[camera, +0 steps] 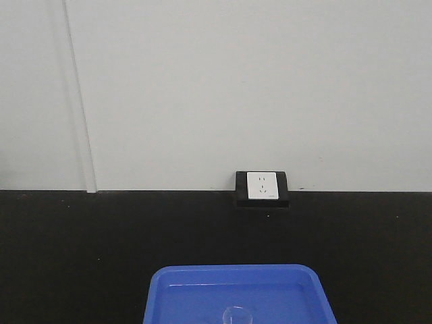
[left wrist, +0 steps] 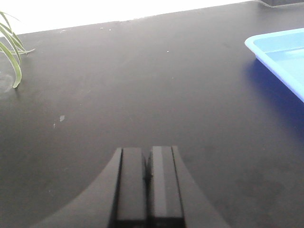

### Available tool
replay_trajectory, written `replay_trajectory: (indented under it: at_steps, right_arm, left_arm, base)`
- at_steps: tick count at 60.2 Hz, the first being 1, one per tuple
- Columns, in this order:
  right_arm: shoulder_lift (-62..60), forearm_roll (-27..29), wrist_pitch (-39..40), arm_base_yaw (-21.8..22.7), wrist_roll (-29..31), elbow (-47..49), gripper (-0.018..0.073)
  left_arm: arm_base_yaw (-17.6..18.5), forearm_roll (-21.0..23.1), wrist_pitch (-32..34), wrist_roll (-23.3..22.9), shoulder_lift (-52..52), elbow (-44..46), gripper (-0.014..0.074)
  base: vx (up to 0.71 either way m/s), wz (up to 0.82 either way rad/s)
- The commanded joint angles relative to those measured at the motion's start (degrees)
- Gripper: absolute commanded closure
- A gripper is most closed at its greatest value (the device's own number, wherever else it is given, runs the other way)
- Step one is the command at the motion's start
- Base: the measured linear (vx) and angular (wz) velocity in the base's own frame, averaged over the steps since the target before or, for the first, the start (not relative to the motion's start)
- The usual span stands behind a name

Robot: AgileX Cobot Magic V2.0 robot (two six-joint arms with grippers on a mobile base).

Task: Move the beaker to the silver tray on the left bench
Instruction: 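Move the right gripper toward the clear beaker in the blue tray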

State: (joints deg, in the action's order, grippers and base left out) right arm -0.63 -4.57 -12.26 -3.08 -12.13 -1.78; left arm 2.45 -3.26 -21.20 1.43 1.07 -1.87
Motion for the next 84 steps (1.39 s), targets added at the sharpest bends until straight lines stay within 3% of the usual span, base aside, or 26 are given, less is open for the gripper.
replay_trajectory:
  at_steps: [1, 17, 27, 34, 57, 76, 84]
  right_arm:
    - [-0.71, -0.61, 4.82, 0.29, 0.35, -0.31, 0.0571]
    - [-0.71, -0.61, 8.19, 0.29, 0.29, -0.31, 0.0571]
    - [-0.65, -1.02, 20.2, 0.29, 0.99, 0.64, 0.0571]
    - [1.05, -1.02, 23.28, 0.29, 1.19, 5.65, 0.0571]
    - [36.04, -1.03, 24.28, 0.29, 1.82, 31.81, 0.0571]
    - [49.97, -0.78, 24.99, 0.29, 1.33, 34.53, 0.0557]
    - [50.88, -0.78, 23.47, 0.29, 1.1, 34.53, 0.05]
  left_arm:
    - [0.45, 0.15, 4.31, -0.1, 0.41, -1.14, 0.0595]
    - [0.45, 0.15, 4.31, -0.1, 0.41, -1.14, 0.0595]
    - [0.45, 0.15, 4.31, -0.1, 0.41, -1.14, 0.0595]
    - [0.45, 0.15, 4.31, -0.1, 0.41, -1.14, 0.0595]
    - [0.45, 0.15, 4.31, -0.1, 0.41, -1.14, 0.0595]
    - [0.45, 0.15, 4.31, -0.1, 0.41, -1.14, 0.0595]
    - [0.45, 0.15, 4.31, -0.1, 0.41, -1.14, 0.0595]
  base:
    - [0.0, 0.0]
    - [0.0, 0.0]
    - [0.0, 0.0]
    - [0.0, 0.0]
    - [0.0, 0.0]
    - [0.0, 0.0]
    - [0.0, 0.0]
